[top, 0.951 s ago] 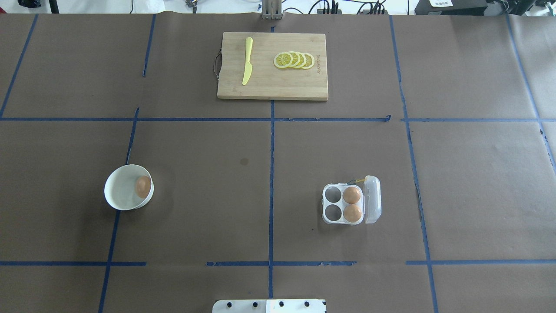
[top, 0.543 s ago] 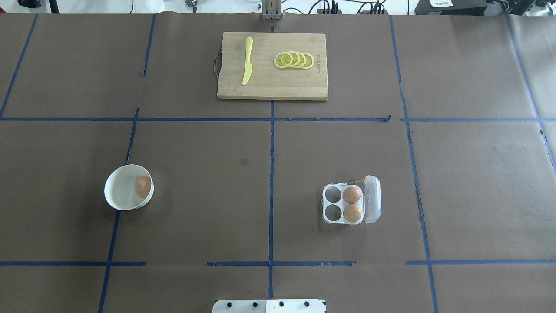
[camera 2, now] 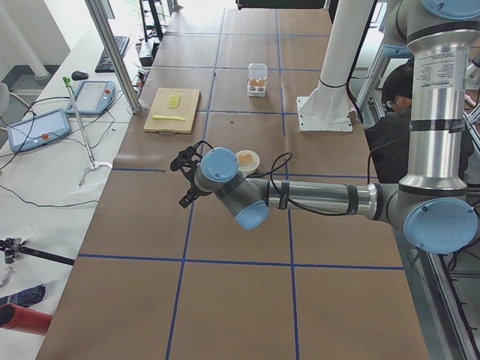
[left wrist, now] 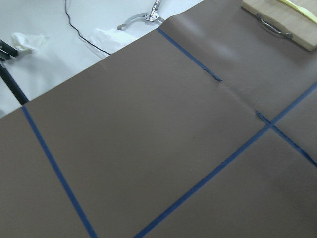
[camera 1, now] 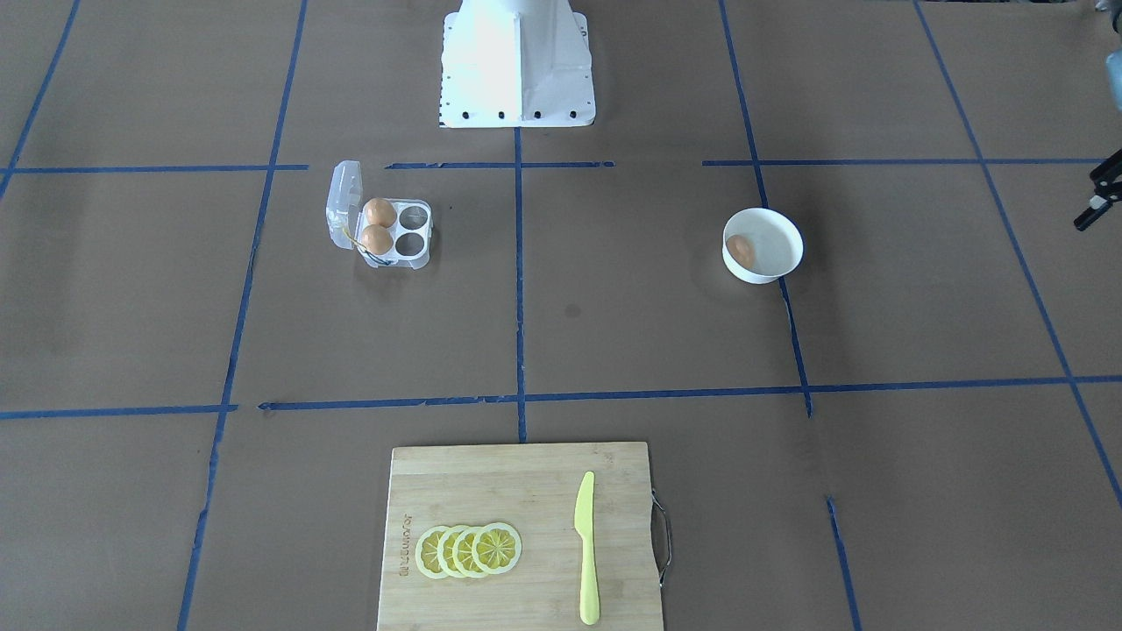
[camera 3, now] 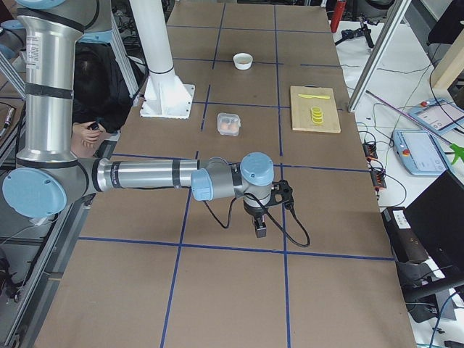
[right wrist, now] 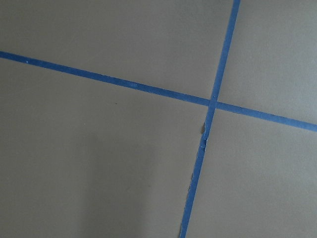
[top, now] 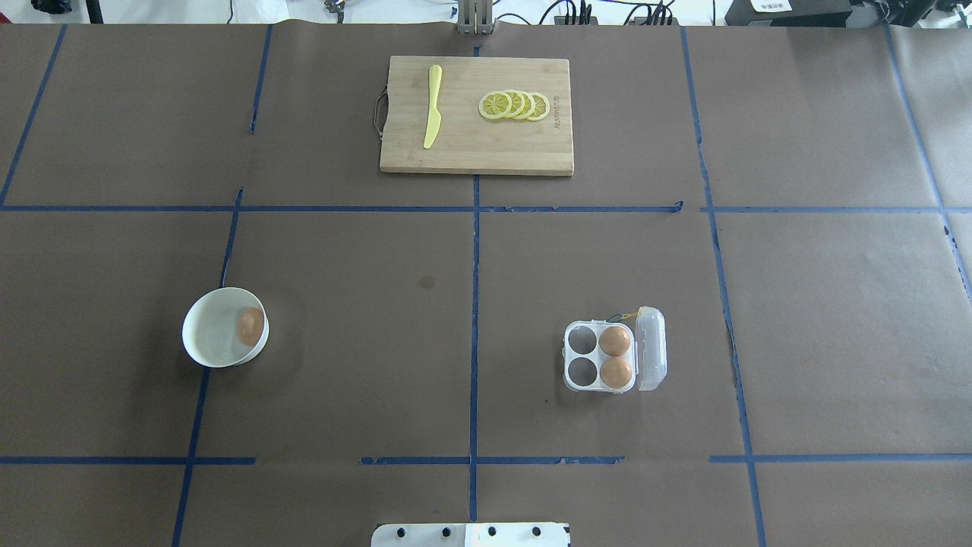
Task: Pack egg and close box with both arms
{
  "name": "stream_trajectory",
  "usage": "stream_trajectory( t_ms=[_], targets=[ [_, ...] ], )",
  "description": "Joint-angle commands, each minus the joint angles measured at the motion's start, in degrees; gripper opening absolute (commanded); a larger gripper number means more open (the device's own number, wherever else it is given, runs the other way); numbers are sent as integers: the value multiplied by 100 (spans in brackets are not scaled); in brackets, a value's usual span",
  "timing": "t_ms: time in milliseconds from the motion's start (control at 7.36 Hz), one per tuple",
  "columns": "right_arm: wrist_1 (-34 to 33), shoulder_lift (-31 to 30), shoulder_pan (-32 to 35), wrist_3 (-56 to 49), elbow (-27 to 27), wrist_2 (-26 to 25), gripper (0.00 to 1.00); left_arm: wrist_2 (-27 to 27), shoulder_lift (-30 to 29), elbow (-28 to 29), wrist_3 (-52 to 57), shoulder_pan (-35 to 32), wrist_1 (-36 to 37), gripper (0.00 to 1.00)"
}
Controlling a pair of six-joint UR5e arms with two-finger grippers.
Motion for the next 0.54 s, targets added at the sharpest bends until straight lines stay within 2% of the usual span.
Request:
stream_trajectory(
  t_ms=[0, 272, 407],
  targets=[
    [0, -30, 0, -3, 10, 15, 100, 598, 285, -608, -1498, 726, -101, 100],
    [0, -39, 0, 6, 2, 15, 100, 1543, 671, -1353, -3182, 1646, -101, 75],
    [0, -48, 0, 6, -7, 15, 100, 2053, 751, -1618, -4000, 2270, -101, 73]
  ],
)
